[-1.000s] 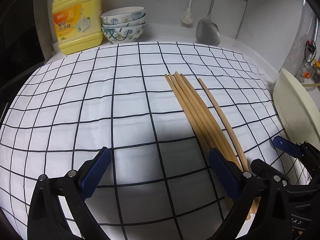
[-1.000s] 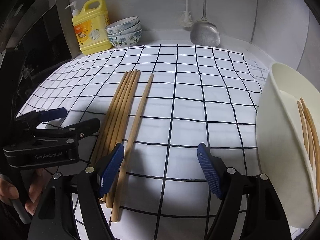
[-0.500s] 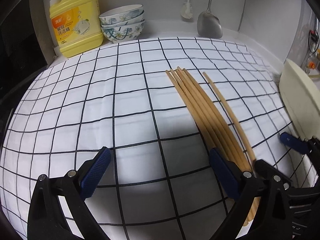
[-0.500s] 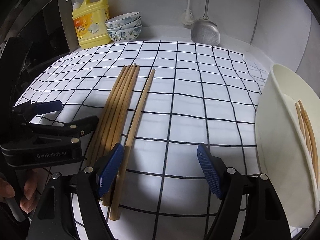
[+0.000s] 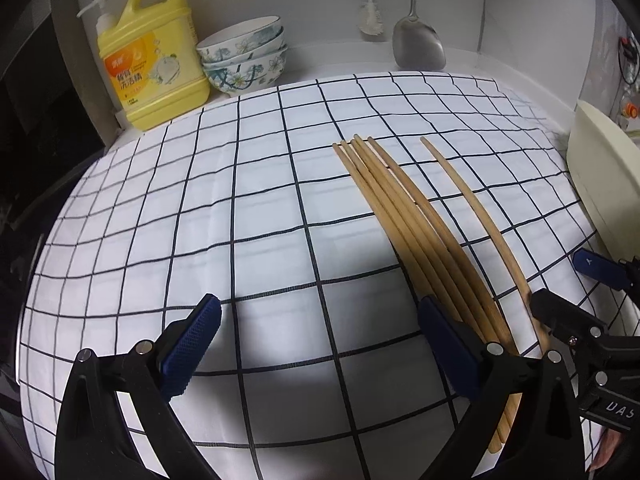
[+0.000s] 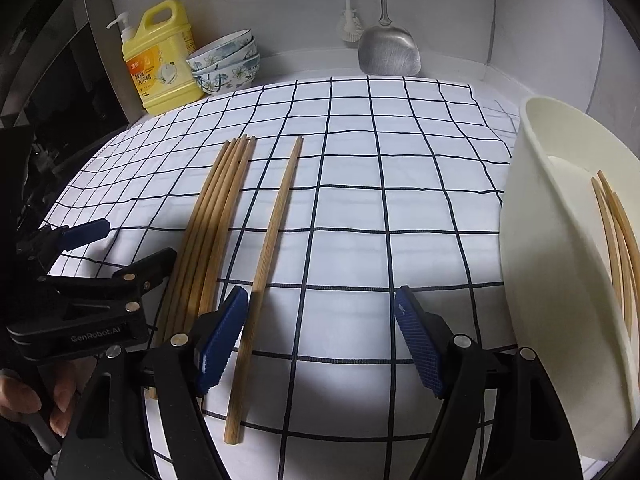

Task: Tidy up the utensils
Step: 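Position both open tools over single chopsticks at the row's edge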

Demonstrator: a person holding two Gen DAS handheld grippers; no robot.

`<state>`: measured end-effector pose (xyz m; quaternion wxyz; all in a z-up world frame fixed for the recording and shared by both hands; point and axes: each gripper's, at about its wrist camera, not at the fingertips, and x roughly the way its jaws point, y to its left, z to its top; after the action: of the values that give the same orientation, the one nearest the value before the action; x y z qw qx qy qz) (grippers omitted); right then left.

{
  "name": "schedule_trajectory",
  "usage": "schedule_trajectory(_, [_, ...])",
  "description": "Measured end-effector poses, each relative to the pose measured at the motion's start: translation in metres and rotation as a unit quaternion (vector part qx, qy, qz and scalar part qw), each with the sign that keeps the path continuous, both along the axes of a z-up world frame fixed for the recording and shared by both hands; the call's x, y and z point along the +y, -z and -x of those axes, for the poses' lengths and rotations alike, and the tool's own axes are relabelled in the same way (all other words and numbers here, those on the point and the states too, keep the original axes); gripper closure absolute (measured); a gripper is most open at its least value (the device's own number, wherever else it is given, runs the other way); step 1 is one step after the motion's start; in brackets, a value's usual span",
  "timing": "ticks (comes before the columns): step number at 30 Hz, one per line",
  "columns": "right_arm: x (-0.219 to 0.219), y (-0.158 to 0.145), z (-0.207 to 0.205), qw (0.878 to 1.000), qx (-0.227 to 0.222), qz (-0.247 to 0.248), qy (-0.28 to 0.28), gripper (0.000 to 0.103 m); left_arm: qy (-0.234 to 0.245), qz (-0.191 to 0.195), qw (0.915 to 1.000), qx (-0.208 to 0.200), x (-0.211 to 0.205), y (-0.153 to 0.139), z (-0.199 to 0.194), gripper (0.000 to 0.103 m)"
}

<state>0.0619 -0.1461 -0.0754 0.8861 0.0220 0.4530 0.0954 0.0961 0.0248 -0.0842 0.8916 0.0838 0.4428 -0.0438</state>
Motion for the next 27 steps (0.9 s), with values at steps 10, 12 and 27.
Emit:
schedule_trajectory(10, [-0.001, 0.000, 0.000, 1.000, -0.001, 0.001, 0.002, 0.031, 0.025, -0.084, 0.9953, -0.041, -0.008, -0.004, 0.007, 0.005])
schedule_trajectory(12, [-0.001, 0.000, 0.000, 1.000, 0.000, -0.001, 0.003, 0.031, 0.033, -0.093, 0.9937, -0.052, -0.006, -0.005, 0.011, 0.006])
schedule_trajectory(27, [-0.004, 0.000, 0.000, 1.000, 0.003, -0.004, -0.010, 0.031, 0.030, 0.019, 0.9975, 0.060, -0.006, -0.016, -0.021, 0.006])
